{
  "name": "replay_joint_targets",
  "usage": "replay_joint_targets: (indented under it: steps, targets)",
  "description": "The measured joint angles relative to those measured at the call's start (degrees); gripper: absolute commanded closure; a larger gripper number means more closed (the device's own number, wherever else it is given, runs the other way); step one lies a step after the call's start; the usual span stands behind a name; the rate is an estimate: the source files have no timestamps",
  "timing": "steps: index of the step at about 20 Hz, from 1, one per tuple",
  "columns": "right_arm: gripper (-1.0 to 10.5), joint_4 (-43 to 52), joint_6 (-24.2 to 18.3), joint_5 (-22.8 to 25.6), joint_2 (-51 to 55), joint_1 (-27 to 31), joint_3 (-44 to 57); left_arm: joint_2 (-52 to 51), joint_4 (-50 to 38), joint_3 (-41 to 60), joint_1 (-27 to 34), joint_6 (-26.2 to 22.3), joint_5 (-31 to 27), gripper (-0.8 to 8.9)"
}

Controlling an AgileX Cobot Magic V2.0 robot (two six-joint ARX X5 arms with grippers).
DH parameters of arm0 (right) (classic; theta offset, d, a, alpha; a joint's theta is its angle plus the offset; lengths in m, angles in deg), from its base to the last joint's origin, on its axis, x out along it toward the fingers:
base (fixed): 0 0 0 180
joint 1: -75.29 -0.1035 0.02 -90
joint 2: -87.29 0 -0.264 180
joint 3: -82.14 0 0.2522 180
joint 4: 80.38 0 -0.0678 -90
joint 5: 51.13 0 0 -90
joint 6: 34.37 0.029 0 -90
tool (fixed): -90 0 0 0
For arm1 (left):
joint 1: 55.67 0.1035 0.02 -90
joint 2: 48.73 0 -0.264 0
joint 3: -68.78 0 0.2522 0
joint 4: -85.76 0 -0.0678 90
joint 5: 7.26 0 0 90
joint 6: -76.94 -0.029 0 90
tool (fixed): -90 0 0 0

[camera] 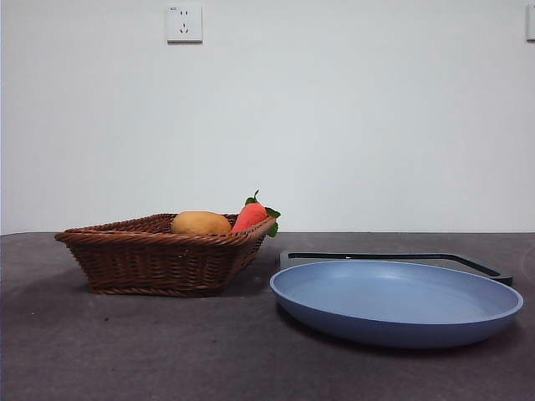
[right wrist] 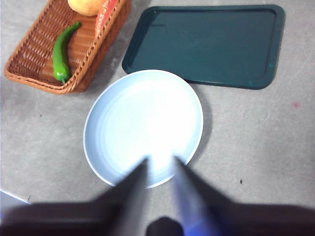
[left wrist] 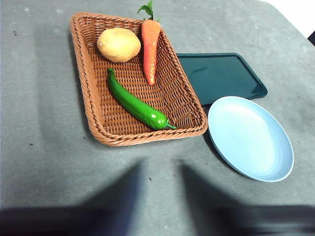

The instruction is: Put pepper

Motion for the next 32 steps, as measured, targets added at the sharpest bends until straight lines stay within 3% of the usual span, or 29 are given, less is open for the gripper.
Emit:
replay_joint_targets:
  steps: [6, 14, 20, 24, 30, 32]
  targets:
    - [6.5, 1.86, 0.0, -0.02, -6.67, 0.0, -0.09, 0.0, 0.0, 0.0, 0.0, -0.15, -0.11, 4.5]
    - [6.5, 12.09, 0.0, -0.02, -31.34, -0.52, -0.2, 0.0, 0.0, 0.0, 0.0, -0.13, -0.09, 4.5]
    - [6.5, 17.57, -0.11, 0.0, -43.78, -2.14, -0.2, 0.0, 0.0, 0.0, 0.0, -0.13, -0.09, 4.5]
    - [7.3, 19.98, -0.35, 0.0, -47.95, -3.82, -0.2, 0.0, 0.0, 0.0, 0.0, -0.13, -0.11, 4.5]
    - [9.4, 21.77, -0.46, 0.04, -51.06, -5.44, -0.2, 0.0, 0.0, 0.0, 0.0, 0.11, -0.09, 4.5]
    - [9.4, 22.64, -0.22, -0.63, -51.15, -5.38, -0.24, 0.0, -0.04, 0.0, -0.02, 0.15, -0.11, 4.52]
